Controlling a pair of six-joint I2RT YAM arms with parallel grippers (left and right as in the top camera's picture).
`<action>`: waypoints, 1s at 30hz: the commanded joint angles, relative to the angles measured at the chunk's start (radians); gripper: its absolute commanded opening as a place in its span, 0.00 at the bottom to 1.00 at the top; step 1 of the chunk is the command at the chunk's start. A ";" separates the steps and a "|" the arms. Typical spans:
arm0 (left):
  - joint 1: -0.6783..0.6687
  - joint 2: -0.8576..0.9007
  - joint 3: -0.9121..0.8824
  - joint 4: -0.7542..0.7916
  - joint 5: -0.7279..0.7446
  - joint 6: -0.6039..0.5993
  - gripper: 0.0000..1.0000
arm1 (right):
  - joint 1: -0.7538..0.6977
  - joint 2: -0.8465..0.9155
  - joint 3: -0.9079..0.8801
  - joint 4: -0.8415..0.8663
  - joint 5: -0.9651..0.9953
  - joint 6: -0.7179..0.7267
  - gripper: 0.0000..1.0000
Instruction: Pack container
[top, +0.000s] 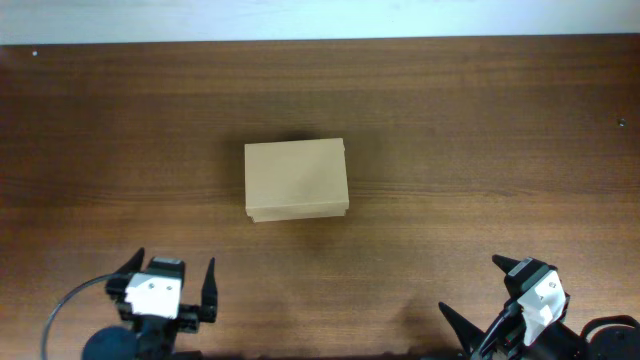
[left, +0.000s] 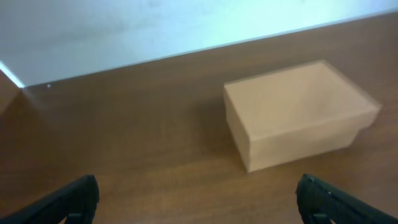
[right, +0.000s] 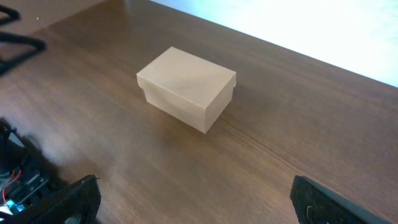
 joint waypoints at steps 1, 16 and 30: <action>0.000 -0.034 -0.128 0.031 -0.018 0.075 0.99 | 0.005 -0.002 -0.001 0.001 0.012 -0.004 0.99; 0.082 -0.108 -0.361 0.078 -0.044 0.074 1.00 | 0.005 -0.002 -0.001 0.001 0.012 -0.004 0.99; 0.098 -0.108 -0.380 0.045 -0.054 0.074 0.99 | 0.005 -0.002 -0.001 0.001 0.012 -0.004 0.99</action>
